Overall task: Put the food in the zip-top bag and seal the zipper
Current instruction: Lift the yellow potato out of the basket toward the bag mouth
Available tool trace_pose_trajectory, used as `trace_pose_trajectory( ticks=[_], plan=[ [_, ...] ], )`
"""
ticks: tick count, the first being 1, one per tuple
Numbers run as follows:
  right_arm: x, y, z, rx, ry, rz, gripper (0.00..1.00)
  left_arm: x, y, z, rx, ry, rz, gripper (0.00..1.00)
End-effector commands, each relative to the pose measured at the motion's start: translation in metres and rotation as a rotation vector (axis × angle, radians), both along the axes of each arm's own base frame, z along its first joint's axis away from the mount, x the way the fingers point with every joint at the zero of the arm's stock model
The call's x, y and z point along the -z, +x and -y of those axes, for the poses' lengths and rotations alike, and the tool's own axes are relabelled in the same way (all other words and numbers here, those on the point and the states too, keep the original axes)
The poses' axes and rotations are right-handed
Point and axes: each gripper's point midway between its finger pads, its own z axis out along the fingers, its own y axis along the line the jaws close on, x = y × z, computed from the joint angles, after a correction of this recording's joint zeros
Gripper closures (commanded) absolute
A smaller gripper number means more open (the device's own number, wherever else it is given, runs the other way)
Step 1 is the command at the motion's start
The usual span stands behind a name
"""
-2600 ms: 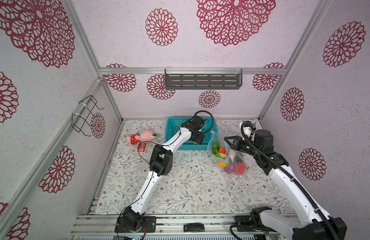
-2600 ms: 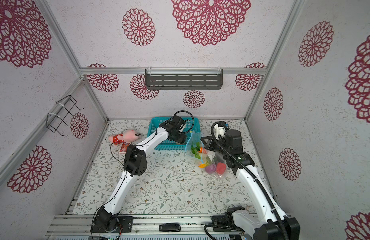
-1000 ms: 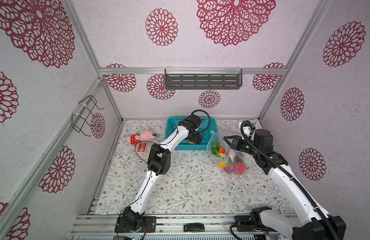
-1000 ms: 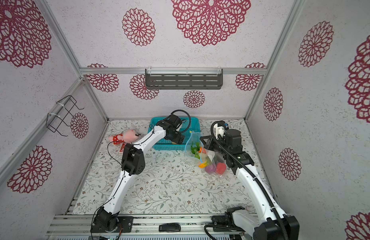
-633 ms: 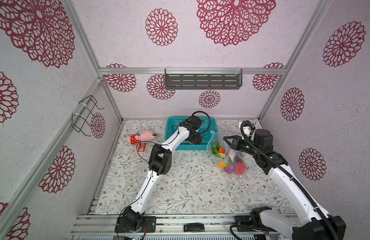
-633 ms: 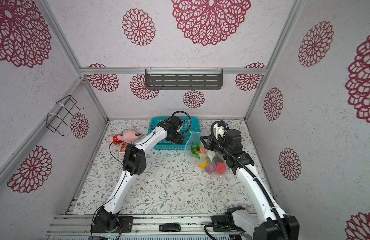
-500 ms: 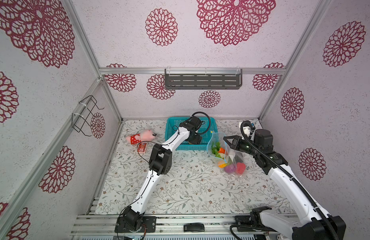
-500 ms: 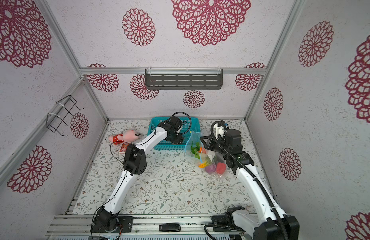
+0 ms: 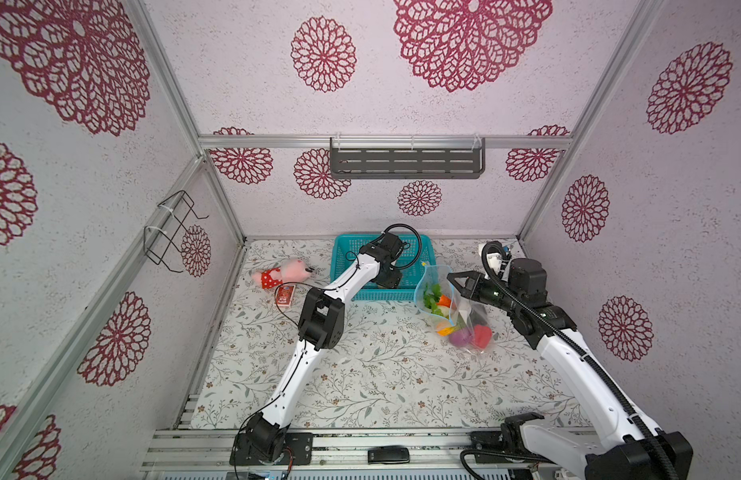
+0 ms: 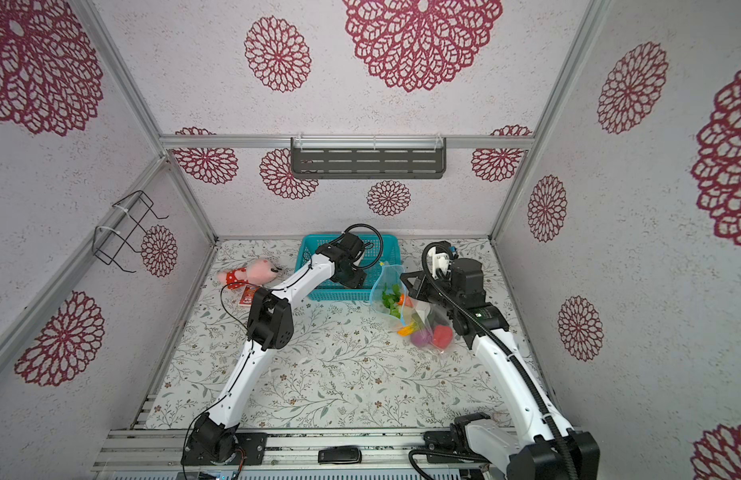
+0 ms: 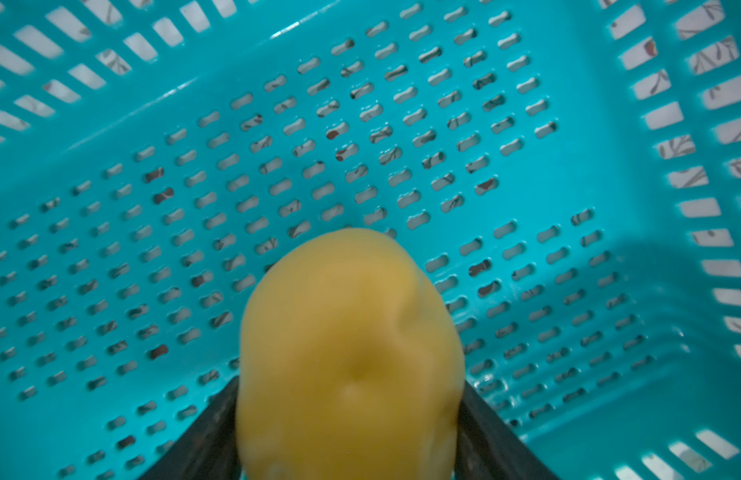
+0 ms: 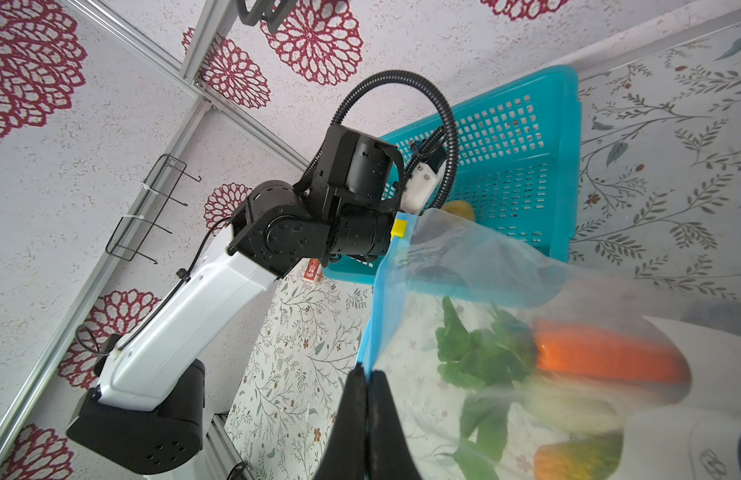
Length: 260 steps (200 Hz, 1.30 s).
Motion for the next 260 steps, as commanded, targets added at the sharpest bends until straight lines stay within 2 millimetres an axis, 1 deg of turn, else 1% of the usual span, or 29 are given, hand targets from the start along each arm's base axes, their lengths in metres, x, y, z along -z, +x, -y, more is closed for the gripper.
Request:
trace_pose_trajectory(
  ticks=[1,22,68,135,155,190,226,244,250,251,253,260],
  plan=[
    [-0.011,-0.001,0.002,0.002,0.007,0.048,0.99,-0.048,0.005,-0.001,-0.018,-0.048,0.067,0.39],
    [-0.010,-0.002,0.002,0.003,0.006,0.049,0.99,-0.066,0.000,0.001,-0.023,-0.086,0.074,0.42],
    [-0.011,-0.001,0.003,0.007,0.007,0.052,0.99,-0.105,-0.012,0.009,-0.018,-0.153,0.106,0.45],
    [-0.013,0.003,0.004,0.012,0.000,0.061,0.99,-0.141,-0.041,0.010,-0.007,-0.181,0.124,0.47],
    [-0.016,0.004,0.004,0.012,0.001,0.066,0.99,-0.154,-0.052,0.012,0.004,-0.191,0.131,0.47],
    [-0.019,0.005,0.005,0.018,0.005,0.074,0.99,-0.186,-0.075,0.020,0.043,-0.219,0.167,0.47],
    [-0.020,0.006,0.005,0.017,0.010,0.077,0.99,-0.207,-0.097,0.021,0.060,-0.241,0.186,0.47],
    [-0.019,0.006,0.005,0.018,0.011,0.074,0.99,-0.219,-0.113,0.027,0.092,-0.252,0.199,0.47],
    [-0.019,0.006,0.004,0.016,0.012,0.076,0.99,-0.217,-0.118,0.032,0.108,-0.245,0.199,0.47],
    [-0.020,0.006,0.004,0.015,0.013,0.076,0.99,-0.226,-0.120,0.031,0.111,-0.256,0.214,0.47],
    [-0.019,0.006,0.005,0.017,0.012,0.074,0.99,-0.233,-0.123,0.030,0.116,-0.264,0.227,0.47],
    [-0.020,0.006,0.005,0.017,0.012,0.077,0.99,-0.240,-0.130,0.032,0.131,-0.268,0.241,0.47]
  ],
)
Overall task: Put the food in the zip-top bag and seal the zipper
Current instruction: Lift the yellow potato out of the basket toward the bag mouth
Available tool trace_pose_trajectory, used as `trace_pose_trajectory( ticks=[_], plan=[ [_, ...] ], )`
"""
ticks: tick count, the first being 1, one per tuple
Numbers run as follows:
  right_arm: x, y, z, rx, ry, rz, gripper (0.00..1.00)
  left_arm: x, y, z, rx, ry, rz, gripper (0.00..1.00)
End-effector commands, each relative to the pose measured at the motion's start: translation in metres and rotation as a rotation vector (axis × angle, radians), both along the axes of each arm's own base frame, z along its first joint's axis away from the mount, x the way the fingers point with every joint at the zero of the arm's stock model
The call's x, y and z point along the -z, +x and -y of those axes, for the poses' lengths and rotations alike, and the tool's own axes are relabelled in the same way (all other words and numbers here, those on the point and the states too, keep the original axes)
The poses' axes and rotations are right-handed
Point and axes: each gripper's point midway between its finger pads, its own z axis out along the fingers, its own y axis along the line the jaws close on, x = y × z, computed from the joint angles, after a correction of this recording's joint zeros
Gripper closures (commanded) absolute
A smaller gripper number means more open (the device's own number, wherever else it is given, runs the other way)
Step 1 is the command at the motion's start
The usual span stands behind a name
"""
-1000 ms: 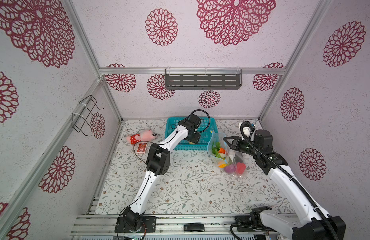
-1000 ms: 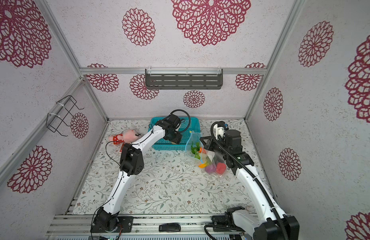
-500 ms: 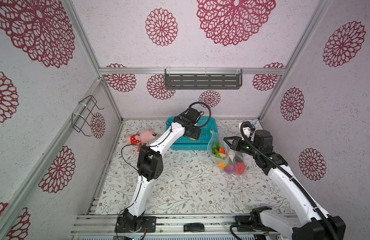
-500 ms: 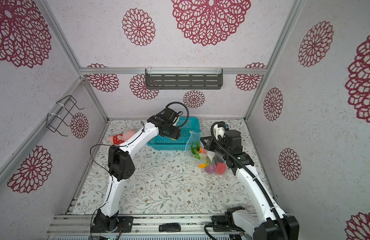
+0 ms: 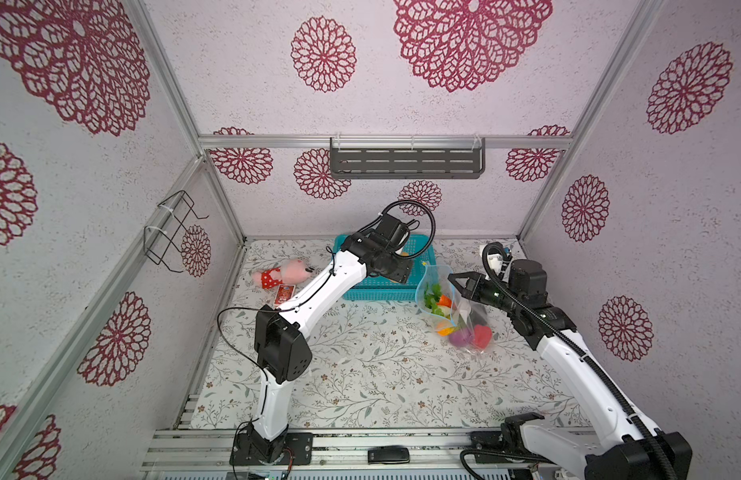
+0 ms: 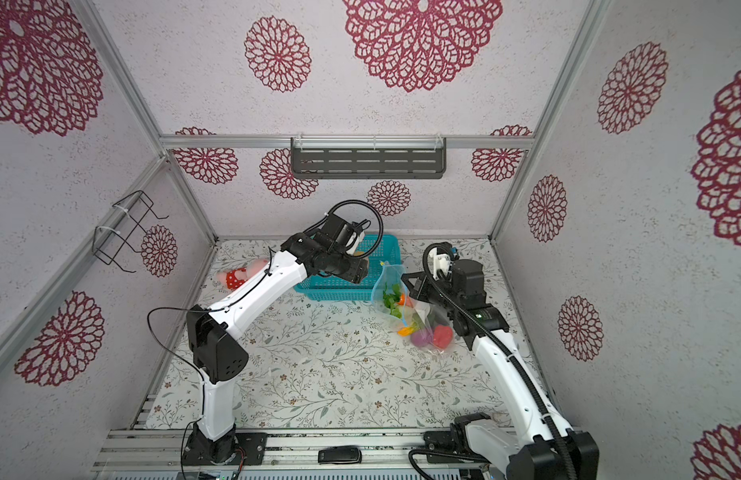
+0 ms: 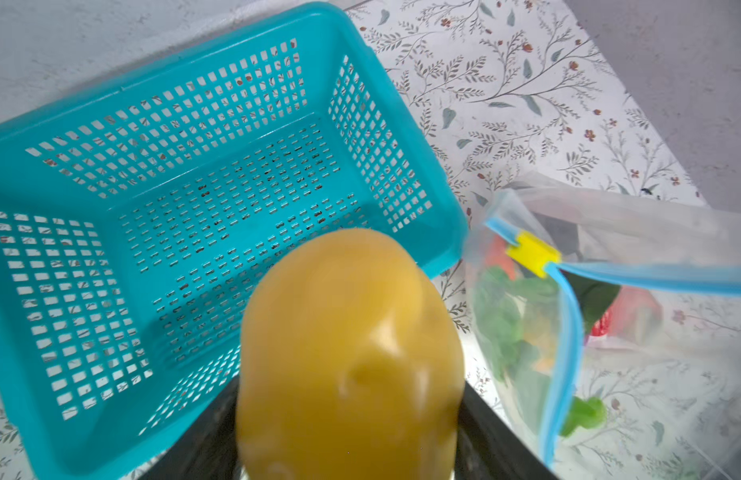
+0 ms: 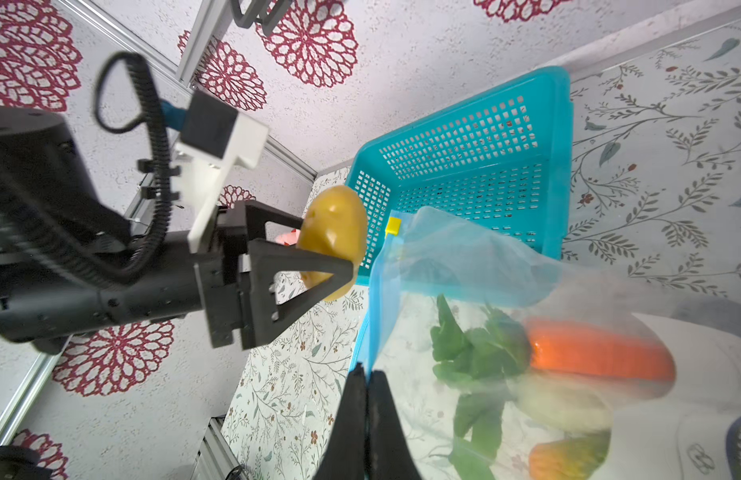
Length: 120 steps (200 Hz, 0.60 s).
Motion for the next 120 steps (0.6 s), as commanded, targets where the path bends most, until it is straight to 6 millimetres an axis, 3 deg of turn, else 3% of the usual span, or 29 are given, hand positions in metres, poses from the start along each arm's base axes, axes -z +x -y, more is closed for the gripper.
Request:
trace_pose_trajectory(
  ticks=[1,75,120],
  plan=[
    [-0.023,0.005,0.002,0.006,0.012,0.074,0.99,-0.037,-0.021,0.009,0.049,-0.045,0.077,0.47],
    [-0.025,0.008,-0.001,0.002,0.026,0.075,0.99,-0.064,-0.071,0.036,0.167,-0.129,0.097,0.48],
    [-0.024,0.010,-0.002,0.001,0.041,0.071,0.99,-0.061,-0.085,0.054,0.231,-0.156,0.101,0.48]
  ],
)
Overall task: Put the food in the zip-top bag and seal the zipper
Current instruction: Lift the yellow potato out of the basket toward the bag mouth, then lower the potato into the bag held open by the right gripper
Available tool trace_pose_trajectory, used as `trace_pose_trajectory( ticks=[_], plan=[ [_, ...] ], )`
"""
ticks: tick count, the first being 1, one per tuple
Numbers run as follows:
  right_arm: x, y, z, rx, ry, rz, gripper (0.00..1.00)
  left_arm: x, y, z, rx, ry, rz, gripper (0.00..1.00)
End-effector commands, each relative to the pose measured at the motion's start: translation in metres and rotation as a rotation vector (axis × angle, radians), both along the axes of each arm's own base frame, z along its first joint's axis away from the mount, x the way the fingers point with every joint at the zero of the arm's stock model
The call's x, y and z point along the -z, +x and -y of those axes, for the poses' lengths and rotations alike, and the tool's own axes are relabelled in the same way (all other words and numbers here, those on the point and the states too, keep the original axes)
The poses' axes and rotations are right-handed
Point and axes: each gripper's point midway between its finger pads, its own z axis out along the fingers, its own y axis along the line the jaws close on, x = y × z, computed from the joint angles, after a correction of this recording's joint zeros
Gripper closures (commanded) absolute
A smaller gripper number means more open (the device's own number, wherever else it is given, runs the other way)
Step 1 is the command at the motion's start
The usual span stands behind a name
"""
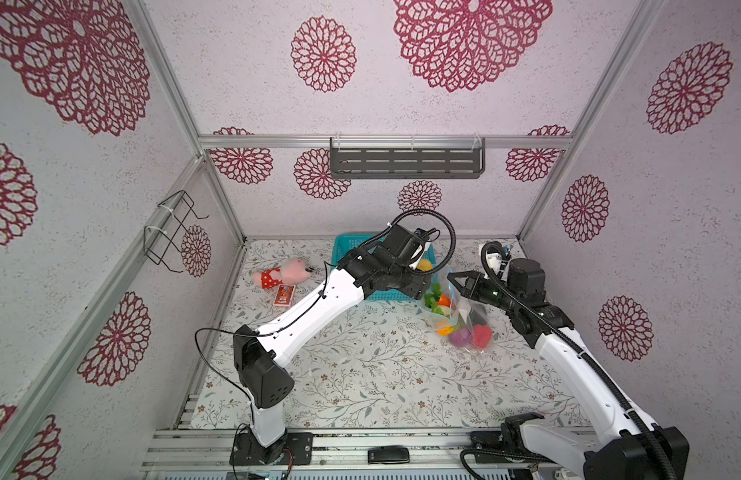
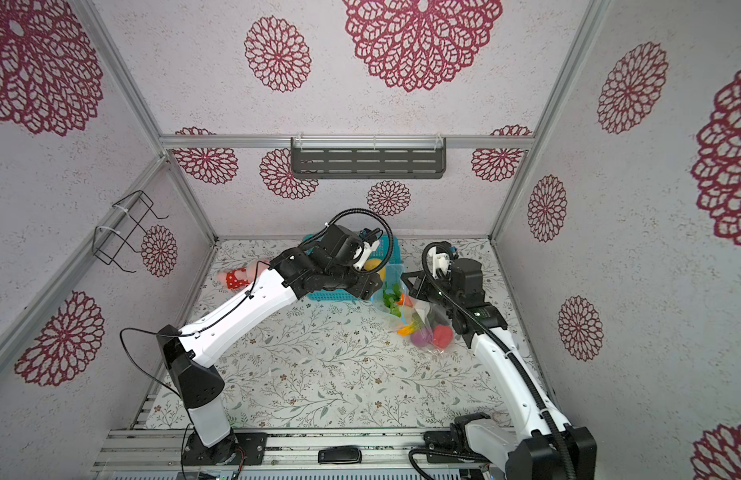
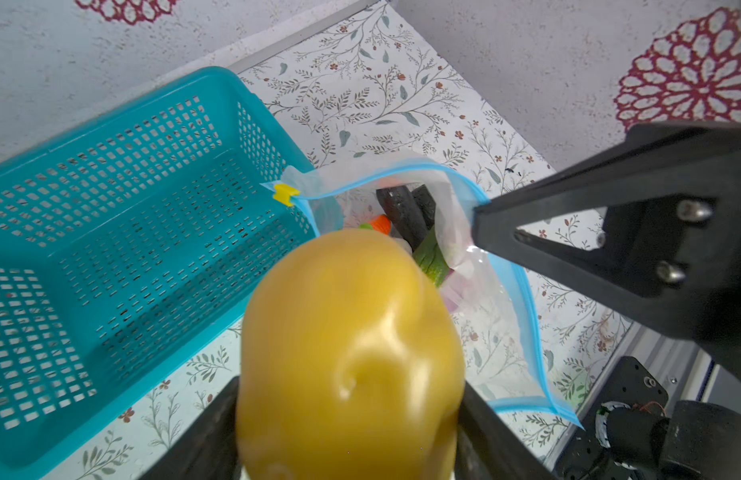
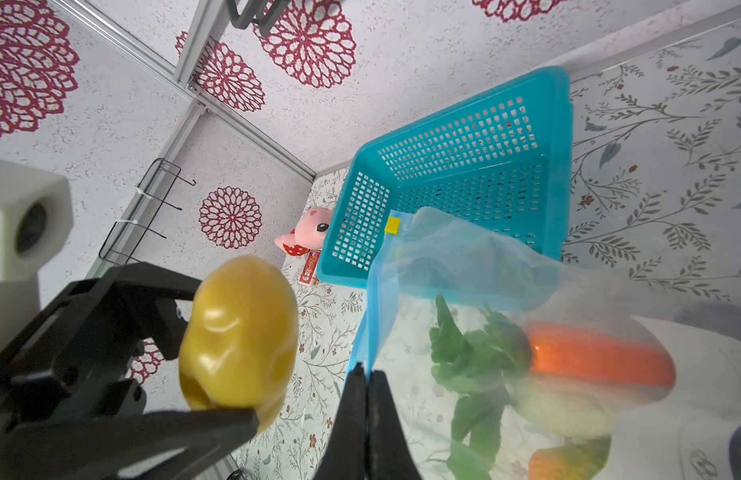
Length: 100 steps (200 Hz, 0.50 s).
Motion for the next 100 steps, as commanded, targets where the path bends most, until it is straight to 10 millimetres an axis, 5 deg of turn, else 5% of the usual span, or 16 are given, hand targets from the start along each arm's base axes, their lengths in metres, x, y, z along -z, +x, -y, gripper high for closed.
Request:
trace_pose_trajectory(
  ticks=[1,100],
  plan=[
    [-0.028,0.005,-0.001,0.001,0.039,0.076,0.99,-0.019,-0.009,0.009,0.051,-0.060,0.039,0.48],
    [-0.032,0.002,-0.001,-0.003,0.043,0.085,0.99,-0.006,-0.014,0.028,0.100,-0.111,-0.004,0.48]
  ],
)
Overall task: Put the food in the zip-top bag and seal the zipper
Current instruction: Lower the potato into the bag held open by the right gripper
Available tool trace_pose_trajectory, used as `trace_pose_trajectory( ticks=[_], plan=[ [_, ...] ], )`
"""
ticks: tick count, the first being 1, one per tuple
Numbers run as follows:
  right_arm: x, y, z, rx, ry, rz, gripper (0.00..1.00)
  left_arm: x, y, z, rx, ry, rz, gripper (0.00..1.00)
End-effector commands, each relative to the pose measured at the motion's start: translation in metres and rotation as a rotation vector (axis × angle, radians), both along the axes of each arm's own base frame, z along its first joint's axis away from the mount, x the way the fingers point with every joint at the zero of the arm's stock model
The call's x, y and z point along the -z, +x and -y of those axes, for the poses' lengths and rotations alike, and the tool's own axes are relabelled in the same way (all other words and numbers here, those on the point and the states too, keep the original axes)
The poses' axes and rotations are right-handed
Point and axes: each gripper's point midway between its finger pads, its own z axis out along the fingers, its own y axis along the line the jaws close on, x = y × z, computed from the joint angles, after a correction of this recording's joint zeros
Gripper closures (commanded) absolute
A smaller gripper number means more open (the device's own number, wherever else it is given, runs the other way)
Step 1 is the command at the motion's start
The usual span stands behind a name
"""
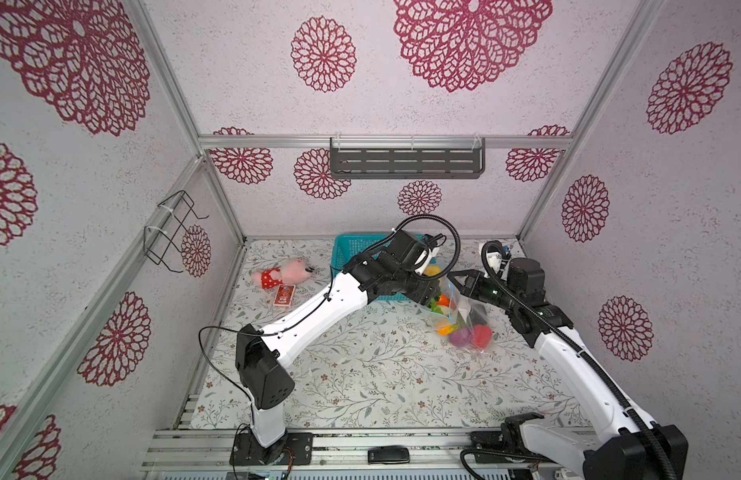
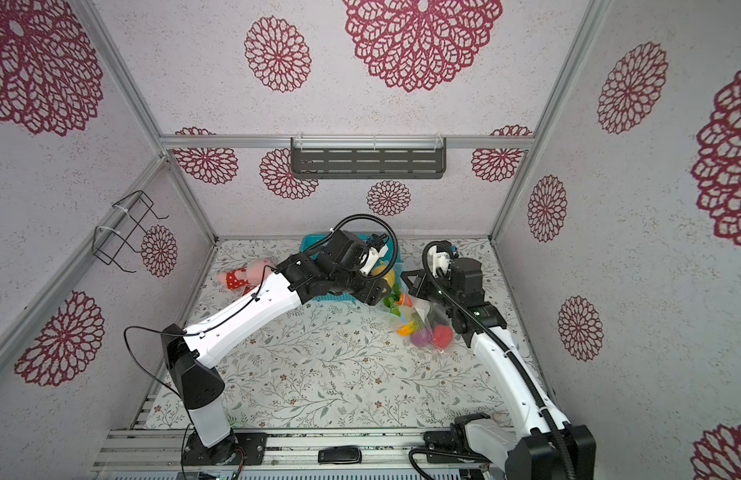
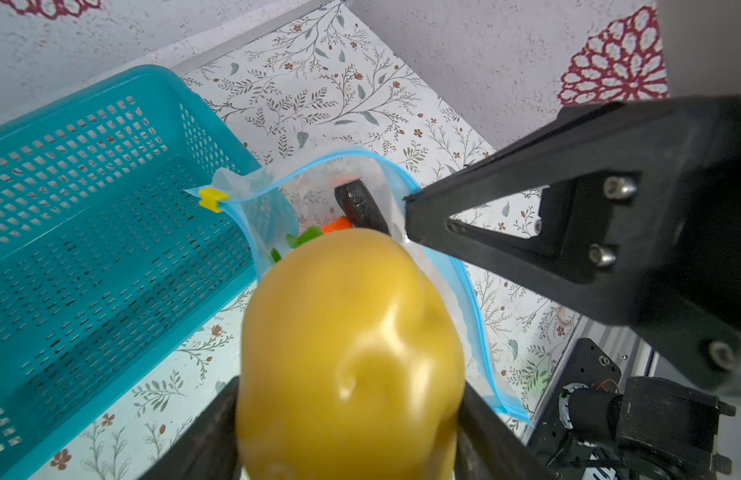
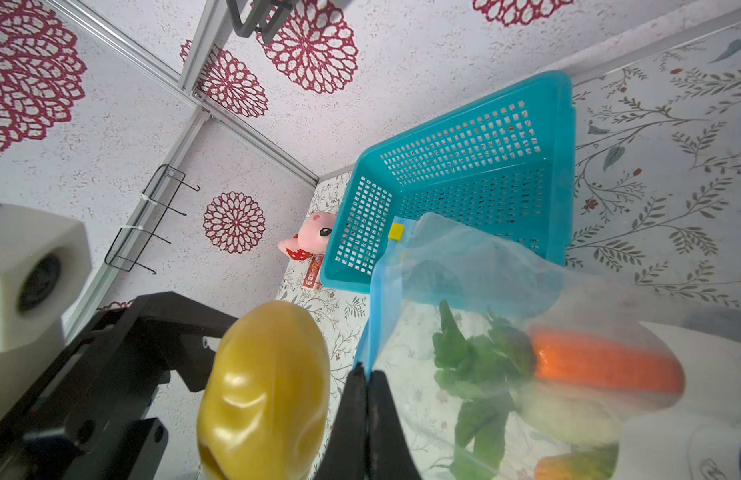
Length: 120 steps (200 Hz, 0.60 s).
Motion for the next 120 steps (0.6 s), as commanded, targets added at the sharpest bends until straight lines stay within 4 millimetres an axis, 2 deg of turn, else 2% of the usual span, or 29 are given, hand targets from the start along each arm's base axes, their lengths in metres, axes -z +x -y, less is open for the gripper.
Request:
trace_pose_trajectory(
  ticks=[1,120],
  plan=[
    [-0.030,0.000,-0.001,-0.007,0.028,0.082,0.99,-0.011,-0.005,0.010,0.031,-0.048,0.020,0.48],
    [-0.029,-0.002,0.000,-0.006,0.027,0.083,1.00,0.015,0.000,0.014,0.035,-0.012,-0.011,0.49]
  ],
)
